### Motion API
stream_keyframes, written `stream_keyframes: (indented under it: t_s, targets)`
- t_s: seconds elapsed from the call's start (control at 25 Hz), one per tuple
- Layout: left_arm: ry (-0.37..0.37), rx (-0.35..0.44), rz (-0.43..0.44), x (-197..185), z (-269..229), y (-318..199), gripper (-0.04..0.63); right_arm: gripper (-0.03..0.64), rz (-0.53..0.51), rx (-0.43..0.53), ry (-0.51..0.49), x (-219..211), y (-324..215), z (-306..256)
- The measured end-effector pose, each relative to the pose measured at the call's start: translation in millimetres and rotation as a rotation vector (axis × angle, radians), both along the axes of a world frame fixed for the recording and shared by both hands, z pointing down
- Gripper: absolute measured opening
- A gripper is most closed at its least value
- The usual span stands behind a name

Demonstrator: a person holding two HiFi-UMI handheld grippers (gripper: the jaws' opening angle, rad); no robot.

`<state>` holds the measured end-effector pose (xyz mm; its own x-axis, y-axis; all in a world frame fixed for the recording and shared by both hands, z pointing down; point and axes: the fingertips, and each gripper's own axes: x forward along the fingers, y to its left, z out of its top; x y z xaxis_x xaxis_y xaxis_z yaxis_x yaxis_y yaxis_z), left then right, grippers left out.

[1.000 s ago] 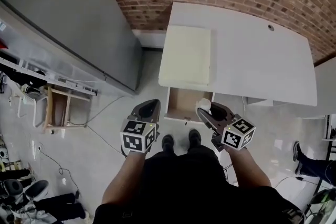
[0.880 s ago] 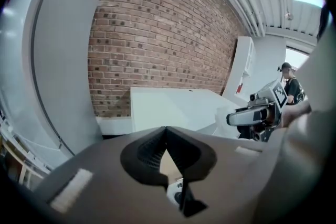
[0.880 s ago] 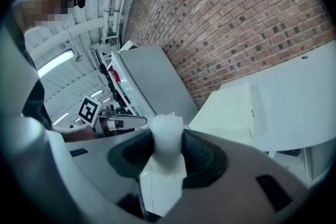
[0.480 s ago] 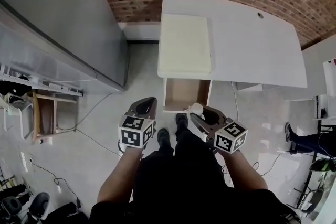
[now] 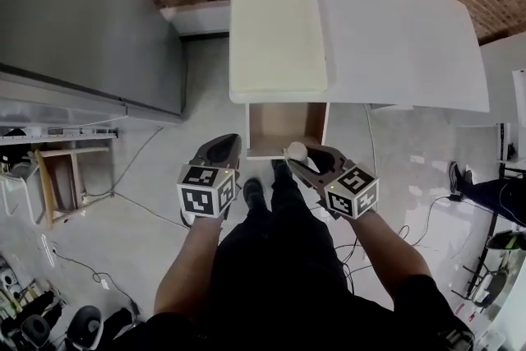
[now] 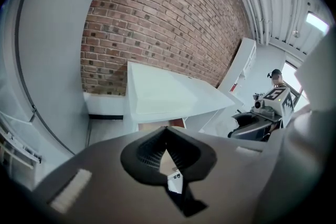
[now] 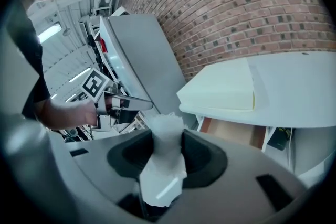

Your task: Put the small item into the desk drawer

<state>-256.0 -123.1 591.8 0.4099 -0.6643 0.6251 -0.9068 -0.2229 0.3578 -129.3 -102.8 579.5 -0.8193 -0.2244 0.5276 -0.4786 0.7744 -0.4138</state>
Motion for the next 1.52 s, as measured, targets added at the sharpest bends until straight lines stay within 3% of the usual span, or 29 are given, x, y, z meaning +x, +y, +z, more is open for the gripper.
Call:
stream_keyframes:
  t_s: [0.36,0.76,0.96,1.2,1.52]
  targets:
    - [-0.027,-0.071,0.028,14.0,62.6,-2.8,0.012,0.158,-0.006,-0.007,0.079,10.7,-8.5,63.0]
    - [-0.050,-0.088,0.078,29.3,115.7,-7.0,0.012,0.158,-0.005,-0.050,0.140,19.7,-14.4,129.5]
    - [-0.080,-0.095,0.130,29.7,142.8,-5.4,0.012,0.158,-0.066,-0.043,0.196,15.8,-15.1,168.2]
    - [-0.102,-0.133,0.131,26.6,178.3,-7.0,0.012,0.158,-0.107,-0.029,0.265,13.0,-32.2,220.5]
    - [-0.123,-0.170,0.199,39.9,203.9,-5.8,0.012,0.158,-0.325,0.034,0.459,10.9,-45.7,273.9]
